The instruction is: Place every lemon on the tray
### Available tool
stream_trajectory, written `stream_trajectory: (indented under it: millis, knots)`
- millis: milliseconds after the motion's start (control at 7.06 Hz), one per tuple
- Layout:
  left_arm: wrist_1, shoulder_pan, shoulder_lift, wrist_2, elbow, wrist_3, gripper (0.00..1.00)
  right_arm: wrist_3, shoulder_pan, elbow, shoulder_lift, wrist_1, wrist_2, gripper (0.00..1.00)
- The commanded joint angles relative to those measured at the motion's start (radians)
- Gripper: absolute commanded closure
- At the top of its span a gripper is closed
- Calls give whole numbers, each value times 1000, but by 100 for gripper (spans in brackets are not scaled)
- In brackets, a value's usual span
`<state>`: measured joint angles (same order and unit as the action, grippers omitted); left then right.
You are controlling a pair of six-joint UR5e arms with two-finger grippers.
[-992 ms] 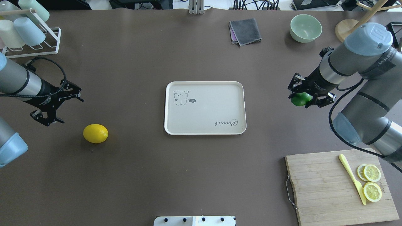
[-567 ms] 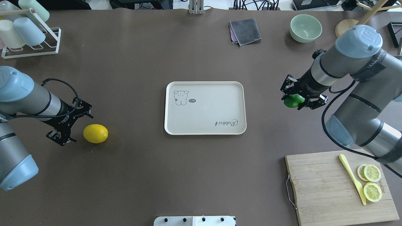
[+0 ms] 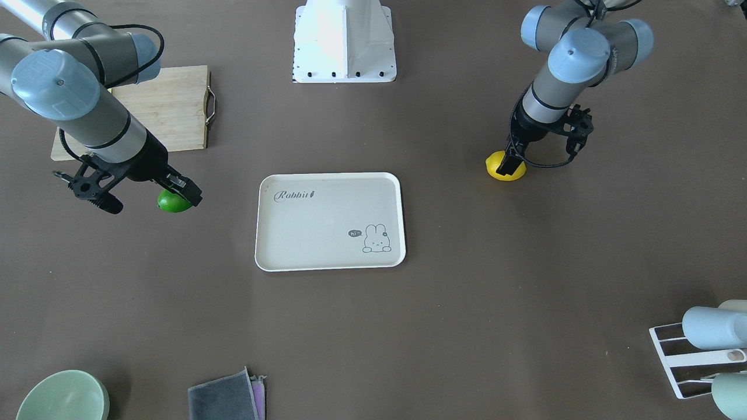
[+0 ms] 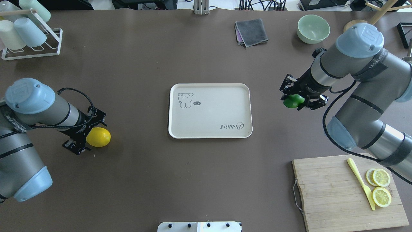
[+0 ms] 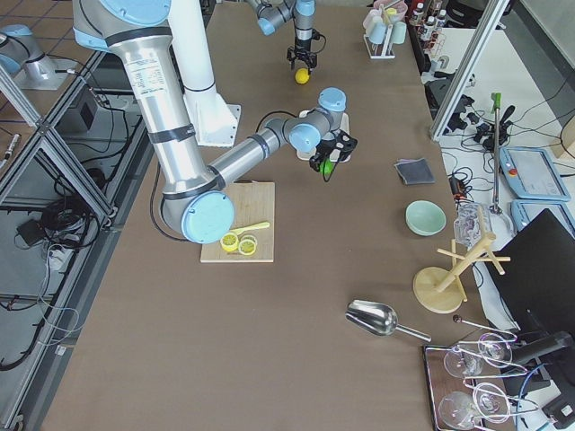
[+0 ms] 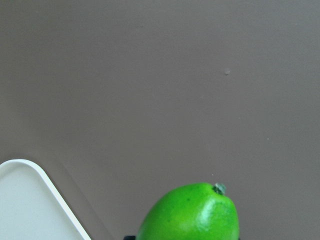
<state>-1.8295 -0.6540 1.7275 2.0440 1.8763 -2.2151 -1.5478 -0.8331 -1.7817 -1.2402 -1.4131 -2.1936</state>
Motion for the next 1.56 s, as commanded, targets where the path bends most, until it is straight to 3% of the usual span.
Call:
stream_trajectory:
  millis: [0, 425, 567, 709, 992, 1276, 1417]
  knots:
    - [-31, 0, 1, -2, -40, 3, 2, -1, 2, -1, 5, 0, 3, 100]
    - [-80, 2, 4, -39, -88, 3, 2, -11, 12, -1, 18, 0, 18, 100]
    - [-79, 4, 10, -39, -88, 2, 24, -11, 12, 1, 18, -1, 18, 100]
    - [-76, 4, 17, -36, -85, 2, 95, -11, 14, -1, 18, -1, 18, 100]
    - [-39, 2, 33, -22, -51, 2, 100, -26, 25, 2, 44, -6, 17, 100]
    - [176, 0, 230, -19, -57, 2, 100, -75, 40, 8, 96, -12, 17, 100]
    - [194, 5, 286, -21, -62, -14, 100, -105, 63, 11, 111, -10, 29, 100]
